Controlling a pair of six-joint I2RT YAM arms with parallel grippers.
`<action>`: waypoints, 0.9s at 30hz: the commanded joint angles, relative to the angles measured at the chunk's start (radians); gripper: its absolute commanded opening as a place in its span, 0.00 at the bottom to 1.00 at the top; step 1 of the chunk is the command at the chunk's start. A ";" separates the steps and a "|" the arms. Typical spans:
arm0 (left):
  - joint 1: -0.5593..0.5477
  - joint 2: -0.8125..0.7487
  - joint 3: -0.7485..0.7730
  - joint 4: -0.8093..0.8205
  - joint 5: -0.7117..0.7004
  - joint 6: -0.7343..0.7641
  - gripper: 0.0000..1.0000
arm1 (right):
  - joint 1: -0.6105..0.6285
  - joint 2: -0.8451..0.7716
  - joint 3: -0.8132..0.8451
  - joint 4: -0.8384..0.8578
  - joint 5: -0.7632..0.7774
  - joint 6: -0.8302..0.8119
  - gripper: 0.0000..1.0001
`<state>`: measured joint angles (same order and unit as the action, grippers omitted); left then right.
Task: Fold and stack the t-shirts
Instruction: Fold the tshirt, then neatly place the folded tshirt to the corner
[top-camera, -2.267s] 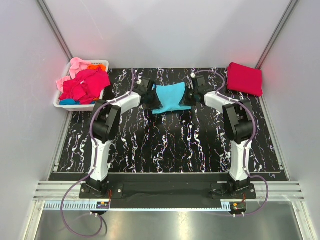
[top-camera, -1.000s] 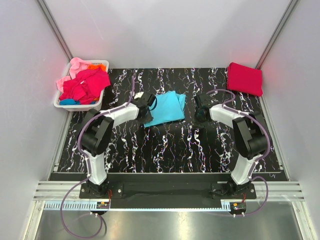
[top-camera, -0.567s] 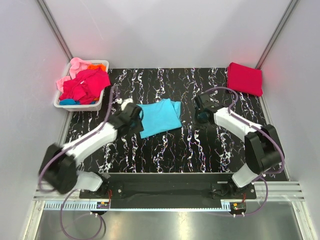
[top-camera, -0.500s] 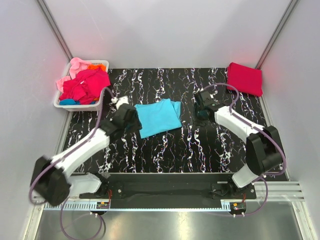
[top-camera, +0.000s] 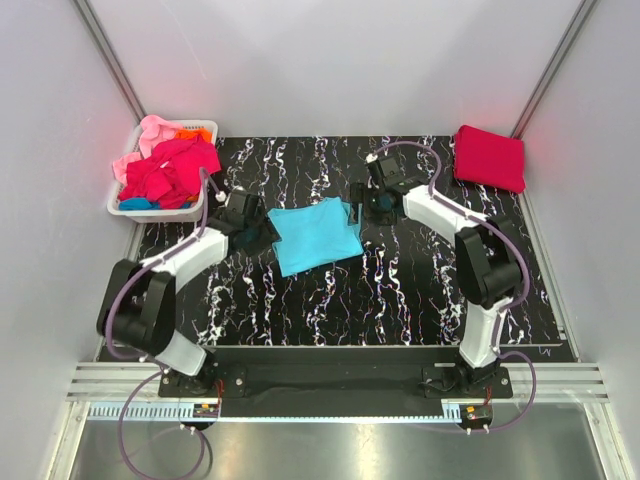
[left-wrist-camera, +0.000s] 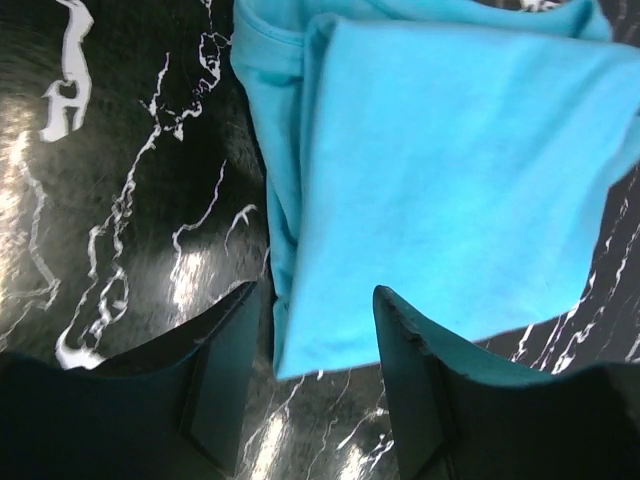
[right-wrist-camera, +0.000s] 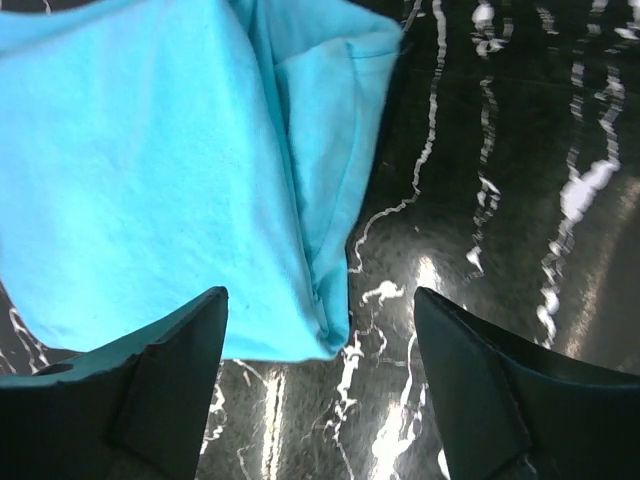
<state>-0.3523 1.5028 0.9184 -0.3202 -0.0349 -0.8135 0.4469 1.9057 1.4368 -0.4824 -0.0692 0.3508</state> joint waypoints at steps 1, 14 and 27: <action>0.039 0.074 0.025 0.135 0.190 -0.056 0.53 | -0.007 0.033 0.063 0.070 -0.095 -0.091 0.83; 0.044 0.145 0.030 0.087 0.055 -0.081 0.53 | -0.076 0.148 0.065 0.146 -0.299 -0.153 0.85; 0.044 0.025 0.002 0.032 0.007 -0.019 0.53 | -0.085 0.305 0.198 0.160 -0.546 -0.148 0.83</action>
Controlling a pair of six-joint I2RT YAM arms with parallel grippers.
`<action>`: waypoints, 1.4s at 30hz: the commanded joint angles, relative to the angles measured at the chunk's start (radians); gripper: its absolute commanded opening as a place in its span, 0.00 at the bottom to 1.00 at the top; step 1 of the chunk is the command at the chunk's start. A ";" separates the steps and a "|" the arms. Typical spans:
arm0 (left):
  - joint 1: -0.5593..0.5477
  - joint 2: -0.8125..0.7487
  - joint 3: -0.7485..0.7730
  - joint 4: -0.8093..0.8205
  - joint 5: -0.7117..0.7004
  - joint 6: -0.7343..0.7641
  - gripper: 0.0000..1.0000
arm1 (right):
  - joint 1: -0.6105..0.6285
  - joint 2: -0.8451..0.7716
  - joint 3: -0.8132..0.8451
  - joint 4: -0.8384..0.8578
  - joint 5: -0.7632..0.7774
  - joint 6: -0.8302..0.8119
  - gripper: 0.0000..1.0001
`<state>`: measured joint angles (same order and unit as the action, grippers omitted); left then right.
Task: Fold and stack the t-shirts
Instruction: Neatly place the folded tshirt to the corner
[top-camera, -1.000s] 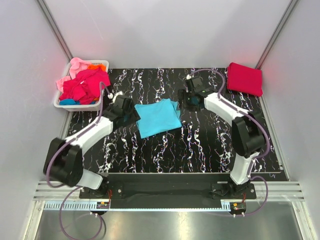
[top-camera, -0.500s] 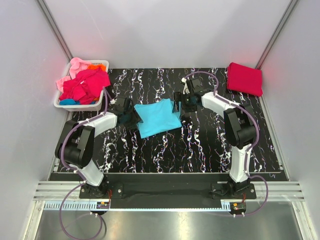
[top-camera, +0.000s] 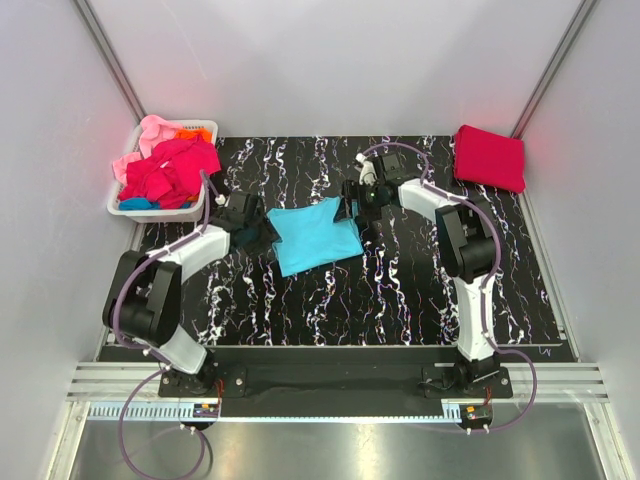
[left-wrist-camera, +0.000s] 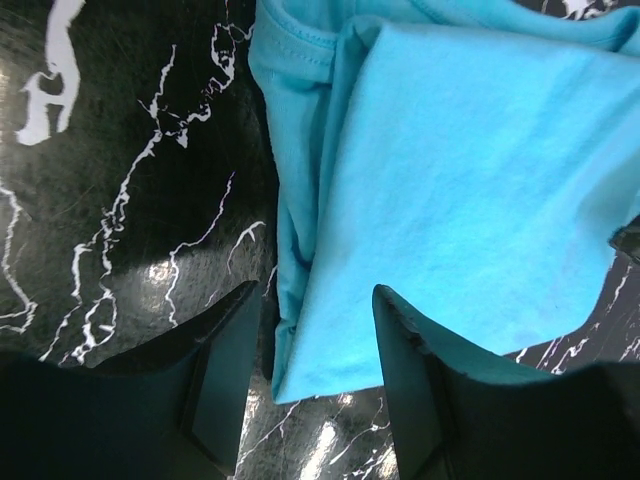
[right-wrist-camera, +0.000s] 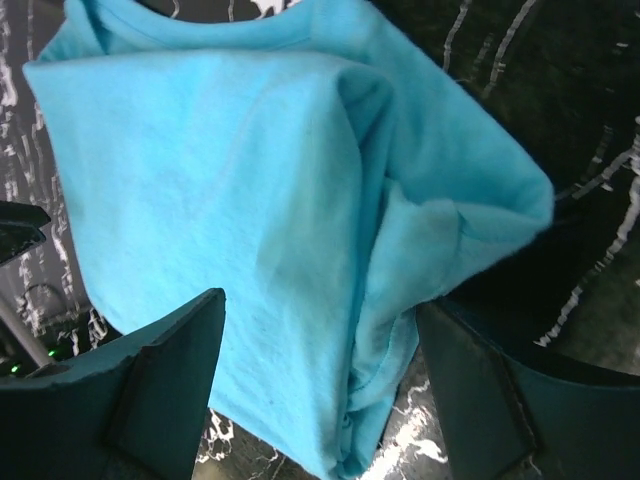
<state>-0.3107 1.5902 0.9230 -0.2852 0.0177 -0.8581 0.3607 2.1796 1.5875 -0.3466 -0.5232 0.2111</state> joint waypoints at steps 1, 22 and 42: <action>0.002 -0.068 -0.007 -0.006 -0.048 0.027 0.53 | 0.001 0.038 0.049 0.023 -0.118 -0.007 0.83; 0.041 -0.243 -0.047 -0.095 -0.079 0.068 0.54 | 0.021 0.132 0.037 -0.104 -0.186 -0.058 0.43; 0.074 -0.320 -0.081 -0.135 -0.088 0.106 0.54 | 0.000 0.054 0.371 -0.373 0.446 -0.171 0.00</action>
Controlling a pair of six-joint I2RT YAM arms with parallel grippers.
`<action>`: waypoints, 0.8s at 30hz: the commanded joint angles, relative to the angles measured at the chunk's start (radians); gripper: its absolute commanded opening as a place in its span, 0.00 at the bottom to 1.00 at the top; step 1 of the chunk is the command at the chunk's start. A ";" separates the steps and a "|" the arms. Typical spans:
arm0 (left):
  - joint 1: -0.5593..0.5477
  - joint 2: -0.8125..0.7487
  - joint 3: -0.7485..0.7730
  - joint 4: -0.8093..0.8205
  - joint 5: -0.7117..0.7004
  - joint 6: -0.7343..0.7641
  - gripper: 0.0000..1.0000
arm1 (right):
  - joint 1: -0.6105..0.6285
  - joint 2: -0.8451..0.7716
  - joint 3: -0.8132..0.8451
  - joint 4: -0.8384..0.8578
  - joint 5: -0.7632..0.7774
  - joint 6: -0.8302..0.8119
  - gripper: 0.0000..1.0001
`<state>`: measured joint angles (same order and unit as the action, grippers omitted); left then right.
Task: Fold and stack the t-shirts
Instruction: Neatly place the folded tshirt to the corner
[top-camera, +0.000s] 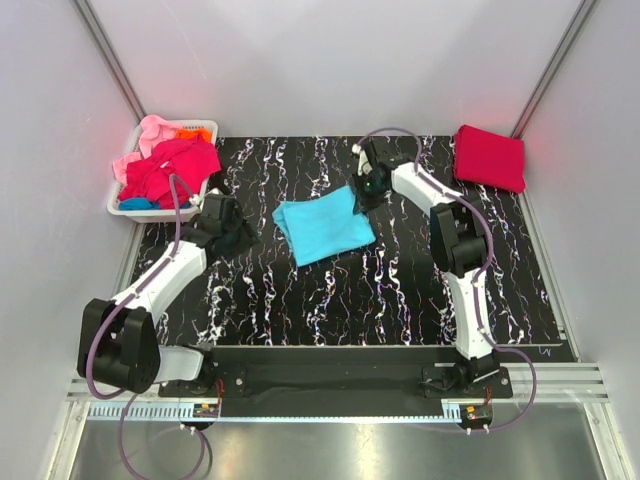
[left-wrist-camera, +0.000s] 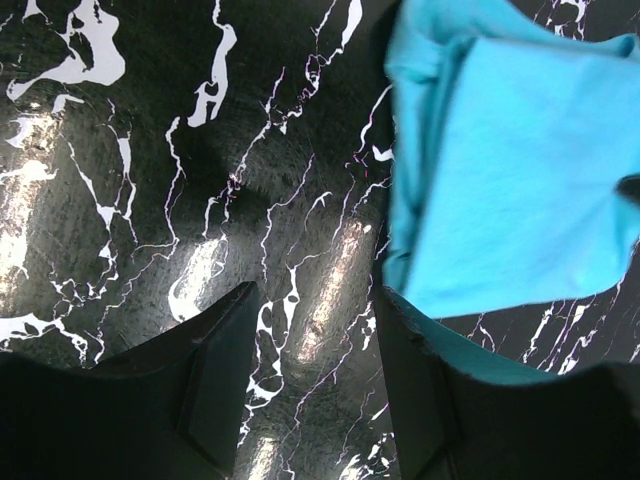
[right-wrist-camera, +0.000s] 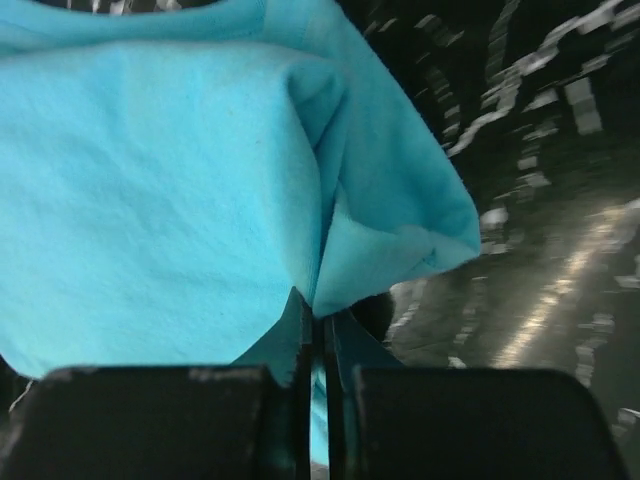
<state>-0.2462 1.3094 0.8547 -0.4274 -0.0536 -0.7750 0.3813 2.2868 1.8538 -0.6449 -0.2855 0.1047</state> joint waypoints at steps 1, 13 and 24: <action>0.010 -0.042 -0.013 0.007 -0.015 0.025 0.54 | -0.033 -0.055 0.120 -0.079 0.230 -0.069 0.00; 0.022 -0.012 0.000 0.007 0.014 0.037 0.54 | -0.156 0.074 0.539 -0.197 0.462 -0.181 0.00; 0.022 0.001 -0.029 0.091 0.152 0.023 0.55 | -0.324 0.250 0.858 -0.210 0.588 -0.272 0.00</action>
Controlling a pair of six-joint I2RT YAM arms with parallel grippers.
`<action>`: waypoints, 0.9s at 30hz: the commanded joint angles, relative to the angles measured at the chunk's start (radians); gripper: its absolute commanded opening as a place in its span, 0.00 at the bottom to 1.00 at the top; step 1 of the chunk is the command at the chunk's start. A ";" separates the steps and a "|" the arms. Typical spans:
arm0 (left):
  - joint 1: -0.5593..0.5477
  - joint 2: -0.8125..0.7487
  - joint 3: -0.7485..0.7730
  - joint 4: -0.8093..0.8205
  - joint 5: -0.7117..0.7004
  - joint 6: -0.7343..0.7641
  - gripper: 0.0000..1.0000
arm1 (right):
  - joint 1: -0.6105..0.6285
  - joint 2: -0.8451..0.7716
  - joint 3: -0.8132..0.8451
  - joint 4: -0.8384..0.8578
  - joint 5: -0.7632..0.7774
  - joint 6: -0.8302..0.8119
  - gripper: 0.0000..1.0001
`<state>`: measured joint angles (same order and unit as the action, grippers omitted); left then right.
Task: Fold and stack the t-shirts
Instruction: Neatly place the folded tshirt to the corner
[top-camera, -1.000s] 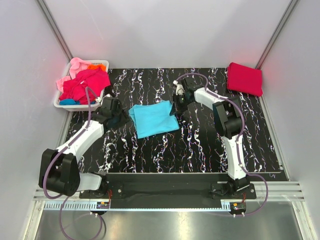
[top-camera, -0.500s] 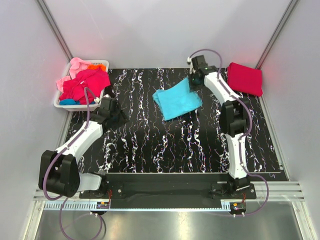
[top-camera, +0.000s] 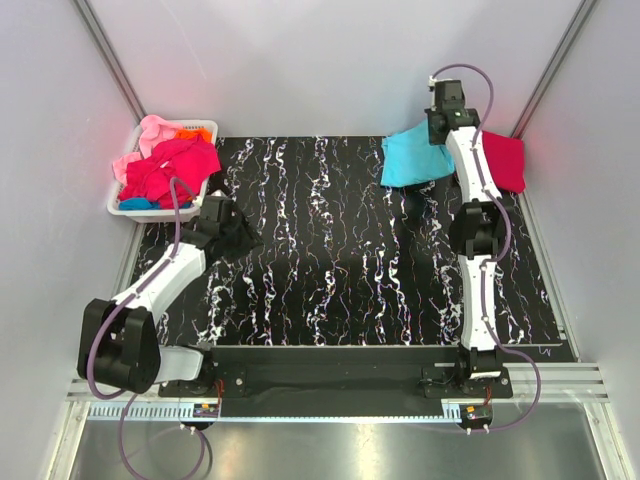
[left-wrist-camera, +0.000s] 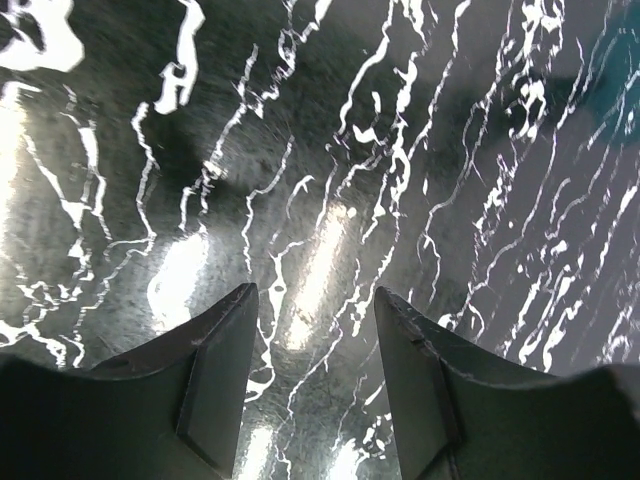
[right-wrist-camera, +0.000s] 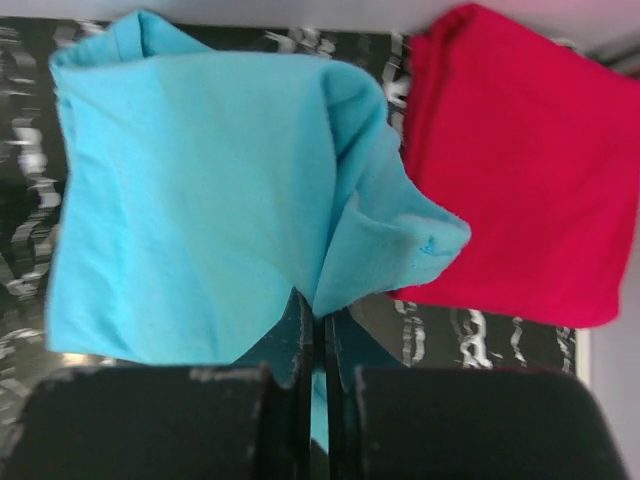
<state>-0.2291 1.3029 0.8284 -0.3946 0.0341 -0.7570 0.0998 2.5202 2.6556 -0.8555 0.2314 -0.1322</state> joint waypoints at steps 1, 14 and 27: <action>0.005 0.021 0.003 0.068 0.069 0.014 0.55 | -0.066 0.015 0.053 0.009 0.078 -0.032 0.00; -0.004 0.124 0.014 0.171 0.138 0.021 0.54 | -0.170 -0.035 -0.029 0.242 0.270 -0.038 0.00; -0.026 0.171 0.012 0.204 0.112 0.028 0.54 | -0.226 -0.116 -0.189 0.444 0.436 0.036 0.00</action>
<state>-0.2466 1.4601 0.8276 -0.2348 0.1390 -0.7460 -0.1070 2.5313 2.4844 -0.5491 0.5671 -0.1234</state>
